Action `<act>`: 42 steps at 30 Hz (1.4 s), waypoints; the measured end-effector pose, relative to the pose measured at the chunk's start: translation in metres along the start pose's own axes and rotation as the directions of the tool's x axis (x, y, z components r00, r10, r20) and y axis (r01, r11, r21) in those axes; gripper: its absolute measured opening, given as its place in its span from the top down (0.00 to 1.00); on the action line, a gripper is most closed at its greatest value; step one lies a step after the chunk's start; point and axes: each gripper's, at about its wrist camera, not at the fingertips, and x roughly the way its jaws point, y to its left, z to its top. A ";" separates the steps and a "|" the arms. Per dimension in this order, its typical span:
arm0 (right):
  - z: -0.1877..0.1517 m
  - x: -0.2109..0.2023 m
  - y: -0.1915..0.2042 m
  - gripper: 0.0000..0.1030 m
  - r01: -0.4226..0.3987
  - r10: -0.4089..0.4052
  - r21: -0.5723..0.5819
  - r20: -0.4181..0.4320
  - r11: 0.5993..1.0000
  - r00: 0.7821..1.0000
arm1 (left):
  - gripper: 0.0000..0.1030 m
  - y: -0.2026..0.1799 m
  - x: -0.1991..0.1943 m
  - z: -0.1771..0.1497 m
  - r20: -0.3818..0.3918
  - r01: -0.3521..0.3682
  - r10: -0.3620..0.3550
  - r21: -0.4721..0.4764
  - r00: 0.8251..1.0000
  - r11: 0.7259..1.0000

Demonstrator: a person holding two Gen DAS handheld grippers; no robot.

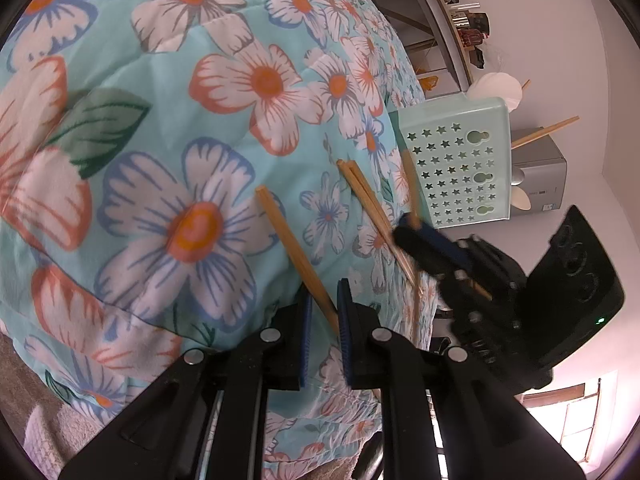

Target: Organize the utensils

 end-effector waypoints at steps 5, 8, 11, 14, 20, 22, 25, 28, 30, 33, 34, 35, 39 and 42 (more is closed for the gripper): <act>0.004 -0.028 -0.009 0.96 0.034 -0.040 0.071 0.090 0.997 0.995 | 0.88 0.000 0.000 0.000 0.000 0.000 0.000 0.000 1.000 1.000; 0.007 -0.048 -0.017 0.96 0.047 -0.069 0.141 0.156 0.989 0.985 | 0.88 0.000 0.000 0.000 -0.001 0.000 0.000 0.001 1.000 1.000; 0.008 -0.065 -0.026 0.96 0.043 -0.090 0.214 0.216 0.976 0.972 | 0.88 0.000 0.000 0.000 -0.001 -0.001 0.001 0.000 1.000 1.000; 0.009 -0.078 -0.034 0.96 0.021 -0.095 0.272 0.261 0.962 0.961 | 0.88 0.000 0.001 0.000 -0.001 0.000 0.000 0.000 1.000 1.000; 0.005 -0.101 -0.046 0.96 -0.060 -0.079 0.373 0.347 0.926 0.935 | 0.88 0.000 0.001 0.001 -0.001 0.000 0.000 0.000 1.000 1.000; 0.003 -0.105 -0.049 0.96 -0.087 -0.071 0.397 0.367 0.914 0.927 | 0.88 0.000 0.001 0.001 -0.001 0.000 0.000 0.000 1.000 1.000; 0.000 -0.105 -0.051 0.96 -0.114 -0.062 0.421 0.382 0.900 0.922 | 0.88 0.000 0.001 0.001 -0.001 0.000 0.000 0.000 1.000 1.000; -0.004 -0.105 -0.054 0.96 -0.129 -0.060 0.442 0.389 0.888 0.919 | 0.88 -0.001 0.001 0.001 0.000 -0.001 0.001 0.001 1.000 1.000; -0.006 -0.104 -0.055 0.96 -0.137 -0.059 0.455 0.390 0.880 0.919 | 0.88 -0.001 0.001 0.001 0.000 -0.001 0.001 0.002 1.000 1.000; -0.010 -0.105 -0.058 0.96 -0.142 -0.062 0.468 0.394 0.872 0.917 | 0.89 -0.002 0.000 0.000 0.005 -0.002 0.002 0.008 1.000 1.000; -0.012 -0.106 -0.058 0.96 -0.144 -0.064 0.471 0.397 0.871 0.916 | 0.89 -0.003 0.000 0.000 0.007 -0.003 0.003 0.009 1.000 1.000; -0.013 -0.107 -0.059 0.96 -0.148 -0.063 0.473 0.402 0.868 0.914 | 0.89 -0.003 -0.001 0.000 0.011 -0.001 0.001 0.011 1.000 1.000; -0.017 -0.115 -0.061 0.96 -0.154 -0.077 0.484 0.424 0.862 0.902 | 0.90 -0.010 -0.007 0.000 0.039 0.010 -0.012 0.036 0.999 0.999; -0.020 -0.122 -0.062 0.96 -0.155 -0.092 0.492 0.442 0.857 0.892 | 0.91 -0.018 -0.012 0.001 0.061 0.016 -0.020 0.069 0.998 0.997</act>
